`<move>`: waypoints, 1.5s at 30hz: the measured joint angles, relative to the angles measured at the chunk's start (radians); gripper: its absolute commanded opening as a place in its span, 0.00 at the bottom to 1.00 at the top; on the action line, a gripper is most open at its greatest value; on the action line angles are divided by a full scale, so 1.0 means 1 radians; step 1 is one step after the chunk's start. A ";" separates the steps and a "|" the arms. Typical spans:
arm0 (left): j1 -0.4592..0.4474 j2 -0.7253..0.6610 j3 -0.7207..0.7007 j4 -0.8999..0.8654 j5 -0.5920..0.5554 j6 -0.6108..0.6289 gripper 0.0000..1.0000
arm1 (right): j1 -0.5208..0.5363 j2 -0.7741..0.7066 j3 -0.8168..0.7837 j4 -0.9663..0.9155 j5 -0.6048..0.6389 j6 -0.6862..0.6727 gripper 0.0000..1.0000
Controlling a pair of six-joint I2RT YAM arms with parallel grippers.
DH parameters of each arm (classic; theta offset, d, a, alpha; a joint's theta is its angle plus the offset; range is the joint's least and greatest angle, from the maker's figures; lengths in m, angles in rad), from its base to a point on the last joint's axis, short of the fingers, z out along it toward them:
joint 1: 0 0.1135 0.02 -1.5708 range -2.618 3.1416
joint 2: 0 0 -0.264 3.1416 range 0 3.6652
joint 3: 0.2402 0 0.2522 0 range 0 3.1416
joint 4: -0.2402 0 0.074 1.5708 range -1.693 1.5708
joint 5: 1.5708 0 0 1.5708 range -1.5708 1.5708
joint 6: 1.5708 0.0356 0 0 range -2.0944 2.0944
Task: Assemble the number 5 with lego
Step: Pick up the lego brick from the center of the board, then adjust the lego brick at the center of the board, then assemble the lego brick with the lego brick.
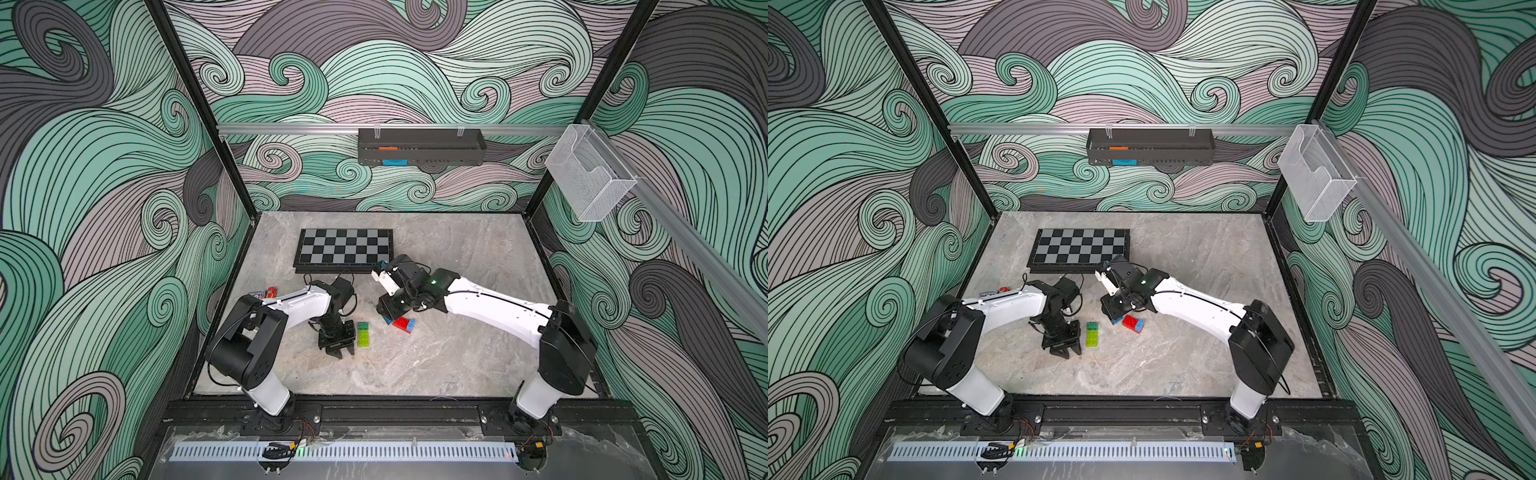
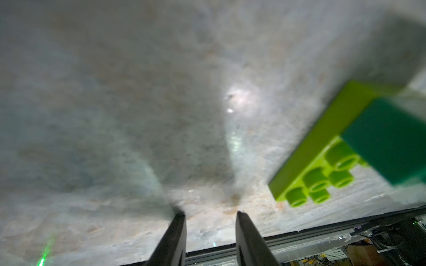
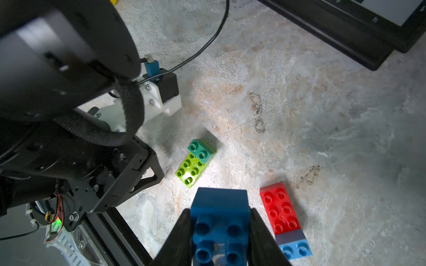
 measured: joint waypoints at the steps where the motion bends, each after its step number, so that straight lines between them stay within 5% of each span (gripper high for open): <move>1: -0.013 0.015 0.018 -0.001 -0.001 -0.003 0.39 | -0.003 -0.016 -0.025 0.006 0.000 0.000 0.34; 17: -0.152 0.135 0.190 0.084 -0.048 0.006 0.37 | -0.015 -0.068 -0.179 0.063 -0.003 0.000 0.33; 27: -0.145 -0.034 0.082 0.153 -0.105 0.026 0.40 | -0.018 -0.035 -0.107 0.056 -0.069 -0.068 0.33; 31: -0.091 -0.206 0.019 0.086 -0.134 0.018 0.44 | -0.008 0.030 -0.020 0.054 -0.106 -0.148 0.33; 37: 0.114 -0.402 -0.095 0.035 -0.121 -0.026 0.48 | 0.018 0.168 0.118 0.018 -0.142 -0.298 0.33; 45: 0.211 -0.460 -0.125 0.035 -0.057 -0.051 0.49 | 0.038 0.339 0.271 -0.095 -0.142 -0.473 0.33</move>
